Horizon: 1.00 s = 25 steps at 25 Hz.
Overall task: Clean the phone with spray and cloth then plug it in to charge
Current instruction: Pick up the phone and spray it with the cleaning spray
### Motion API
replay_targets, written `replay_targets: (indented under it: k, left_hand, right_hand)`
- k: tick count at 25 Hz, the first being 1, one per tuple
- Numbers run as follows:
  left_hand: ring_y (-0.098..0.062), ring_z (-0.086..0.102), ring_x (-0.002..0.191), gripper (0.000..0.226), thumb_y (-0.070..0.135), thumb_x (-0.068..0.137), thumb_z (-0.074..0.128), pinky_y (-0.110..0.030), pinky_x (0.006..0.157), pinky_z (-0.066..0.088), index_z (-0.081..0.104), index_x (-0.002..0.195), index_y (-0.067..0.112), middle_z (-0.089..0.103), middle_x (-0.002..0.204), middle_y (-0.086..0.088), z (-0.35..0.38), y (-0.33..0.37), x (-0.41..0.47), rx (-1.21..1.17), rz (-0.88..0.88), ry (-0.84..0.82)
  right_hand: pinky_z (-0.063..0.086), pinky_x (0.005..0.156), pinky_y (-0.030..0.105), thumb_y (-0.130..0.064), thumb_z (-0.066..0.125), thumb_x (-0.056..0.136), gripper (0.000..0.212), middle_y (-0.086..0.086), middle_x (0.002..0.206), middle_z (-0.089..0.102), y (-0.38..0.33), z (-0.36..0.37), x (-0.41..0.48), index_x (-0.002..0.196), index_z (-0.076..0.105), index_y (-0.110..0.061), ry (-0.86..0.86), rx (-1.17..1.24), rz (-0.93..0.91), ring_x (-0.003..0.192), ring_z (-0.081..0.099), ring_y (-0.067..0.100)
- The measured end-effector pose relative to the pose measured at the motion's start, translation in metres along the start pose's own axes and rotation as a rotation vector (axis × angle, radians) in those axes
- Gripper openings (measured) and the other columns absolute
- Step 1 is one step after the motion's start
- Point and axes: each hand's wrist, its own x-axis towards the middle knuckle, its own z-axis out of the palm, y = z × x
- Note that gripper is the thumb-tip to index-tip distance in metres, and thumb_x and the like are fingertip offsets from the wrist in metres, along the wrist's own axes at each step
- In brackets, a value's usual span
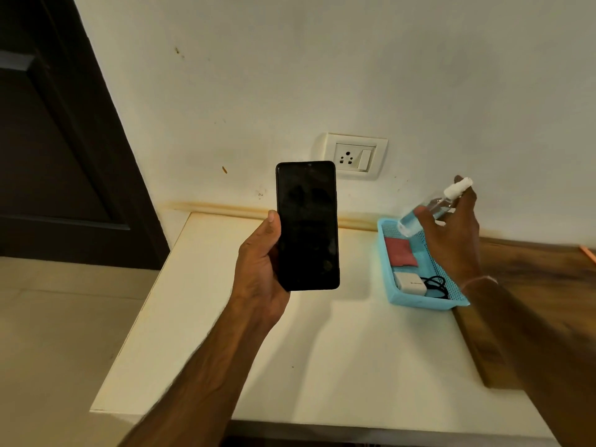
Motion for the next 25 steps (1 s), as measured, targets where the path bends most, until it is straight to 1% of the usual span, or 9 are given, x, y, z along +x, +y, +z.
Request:
replay_targets:
  k: [2,7,10,13,15,18,20,22,25]
  left_hand:
    - [-0.040,0.071,0.110,0.045,0.038,0.097,0.062,-0.051,0.082,0.060,0.065,0.132,0.011,0.070,0.126,-0.019,-0.001,-0.002,0.001,0.003,-0.001,0.007]
    - [-0.038,0.072,0.109,0.041,0.037,0.101,0.056,-0.049,0.084,0.060,0.066,0.133,0.013,0.072,0.124,-0.016,-0.005,-0.001,0.006,0.001,-0.028,0.019]
    - [-0.043,0.068,0.116,0.043,0.036,0.103,0.053,-0.052,0.092,0.058,0.063,0.135,0.010,0.071,0.123,-0.016,-0.010,-0.002,0.009,-0.002,-0.034,0.023]
    - [-0.044,0.068,0.116,0.041,0.038,0.101,0.053,-0.051,0.092,0.058,0.068,0.128,0.011,0.072,0.117,-0.015,-0.011,-0.005,0.012,0.032,-0.023,0.019]
    - [-0.043,0.068,0.114,0.039,0.038,0.102,0.052,-0.048,0.089,0.059,0.070,0.124,0.012,0.072,0.116,-0.014,-0.011,-0.005,0.014,0.057,-0.017,0.019]
    - [-0.043,0.068,0.114,0.041,0.038,0.103,0.050,-0.047,0.089,0.059,0.067,0.128,0.010,0.070,0.118,-0.015,-0.013,-0.008,0.016,0.080,-0.022,0.016]
    - [-0.040,0.070,0.108,0.039,0.038,0.102,0.052,-0.046,0.085,0.060,0.070,0.124,0.012,0.071,0.115,-0.015,-0.014,-0.010,0.016,0.088,-0.024,0.010]
    - [-0.037,0.073,0.103,0.039,0.039,0.100,0.053,-0.043,0.080,0.060,0.071,0.122,0.013,0.073,0.113,-0.014,-0.013,-0.011,0.017,0.104,-0.022,0.013]
    - [-0.035,0.073,0.101,0.041,0.040,0.099,0.054,-0.042,0.079,0.060,0.069,0.125,0.012,0.073,0.113,-0.014,-0.013,-0.012,0.017,0.117,-0.004,0.020]
  right_hand:
    - [0.044,0.071,0.000,-0.026,0.063,0.091,0.074,0.005,0.137,0.049,-0.033,0.001,-0.021,0.149,0.017,-0.031,-0.031,0.124,-0.008,0.106,0.058,0.013]
    - [0.057,0.065,0.024,-0.020,0.052,0.094,0.074,0.001,0.153,0.031,-0.105,0.013,-0.085,0.148,0.011,-0.050,-0.131,0.436,-0.078,0.092,0.065,0.005]
    - [0.057,0.056,0.027,-0.009,0.052,0.085,0.080,0.001,0.137,0.046,-0.129,0.024,-0.113,0.143,0.022,-0.055,-0.206,0.608,-0.069,0.070,0.061,0.010]
    - [0.054,0.047,0.021,0.004,0.061,0.081,0.092,-0.021,0.096,0.059,-0.132,0.032,-0.124,0.145,0.022,-0.050,-0.265,0.490,-0.163,0.056,0.060,0.020]
    - [0.055,0.047,0.021,0.007,0.064,0.078,0.097,-0.022,0.102,0.057,-0.132,0.036,-0.125,0.145,0.022,-0.050,-0.273,0.442,-0.165,0.058,0.062,0.021]
    - [0.057,0.055,0.020,-0.005,0.070,0.081,0.087,-0.039,0.115,0.044,-0.128,0.043,-0.129,0.142,0.025,-0.049,-0.257,0.358,-0.158,0.071,0.067,0.009]
    - [0.060,0.056,0.026,-0.017,0.070,0.085,0.078,-0.034,0.108,0.050,-0.126,0.047,-0.133,0.138,0.025,-0.052,-0.282,0.345,-0.142,0.067,0.067,0.010]
    - [0.062,0.060,0.035,-0.024,0.070,0.085,0.076,-0.014,0.110,0.058,-0.124,0.051,-0.135,0.131,0.022,-0.062,-0.309,0.336,-0.113,0.071,0.068,0.014]
    - [0.061,0.061,0.034,-0.026,0.070,0.084,0.078,-0.014,0.110,0.056,-0.127,0.054,-0.135,0.127,0.020,-0.067,-0.282,0.301,-0.149,0.070,0.067,0.012]
